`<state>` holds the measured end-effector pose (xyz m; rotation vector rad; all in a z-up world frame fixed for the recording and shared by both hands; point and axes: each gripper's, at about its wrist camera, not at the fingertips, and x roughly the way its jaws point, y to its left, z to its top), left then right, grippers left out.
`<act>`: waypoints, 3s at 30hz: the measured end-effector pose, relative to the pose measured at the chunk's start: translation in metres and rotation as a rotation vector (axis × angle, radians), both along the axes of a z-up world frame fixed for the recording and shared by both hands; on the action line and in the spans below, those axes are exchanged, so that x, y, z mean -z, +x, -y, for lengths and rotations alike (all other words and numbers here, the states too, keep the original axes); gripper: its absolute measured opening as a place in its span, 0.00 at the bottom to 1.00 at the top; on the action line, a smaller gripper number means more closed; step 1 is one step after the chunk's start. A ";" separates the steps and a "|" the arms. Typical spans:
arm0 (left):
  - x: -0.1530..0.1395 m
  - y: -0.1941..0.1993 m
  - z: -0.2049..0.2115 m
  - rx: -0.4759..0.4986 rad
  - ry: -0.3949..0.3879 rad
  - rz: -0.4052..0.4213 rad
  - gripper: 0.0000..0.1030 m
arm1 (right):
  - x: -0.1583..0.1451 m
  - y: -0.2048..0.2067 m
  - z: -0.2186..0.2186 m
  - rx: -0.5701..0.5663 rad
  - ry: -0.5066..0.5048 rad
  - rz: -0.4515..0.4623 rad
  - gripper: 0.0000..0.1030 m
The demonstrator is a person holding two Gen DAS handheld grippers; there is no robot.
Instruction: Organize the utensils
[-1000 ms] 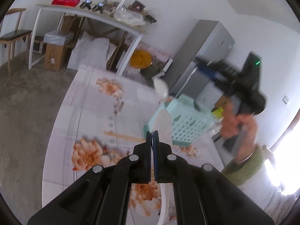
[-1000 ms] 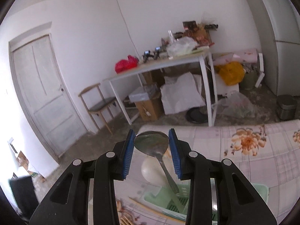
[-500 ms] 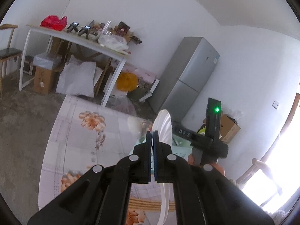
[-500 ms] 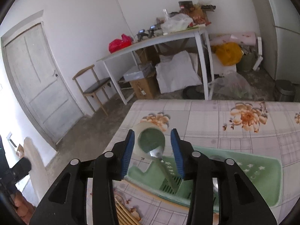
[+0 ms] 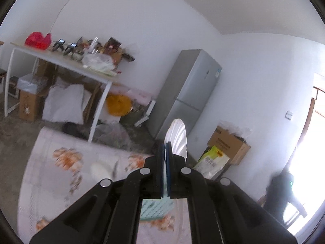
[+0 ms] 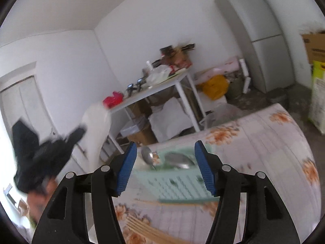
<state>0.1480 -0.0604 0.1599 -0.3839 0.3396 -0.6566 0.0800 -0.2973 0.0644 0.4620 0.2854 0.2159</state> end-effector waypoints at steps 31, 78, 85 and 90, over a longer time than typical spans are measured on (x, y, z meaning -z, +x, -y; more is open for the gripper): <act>0.095 0.060 0.166 -0.222 0.240 0.194 0.01 | 0.069 -0.053 0.041 0.024 0.164 -0.099 0.56; 0.177 0.078 0.030 0.243 0.295 -0.196 0.77 | 0.076 0.112 0.027 -0.183 0.192 -0.354 0.70; 0.179 0.080 0.035 0.225 0.277 -0.261 0.77 | 0.070 0.116 0.023 -0.188 0.170 -0.410 0.70; 0.177 0.075 0.028 0.224 0.255 -0.307 0.77 | 0.068 0.117 0.017 -0.189 0.156 -0.441 0.70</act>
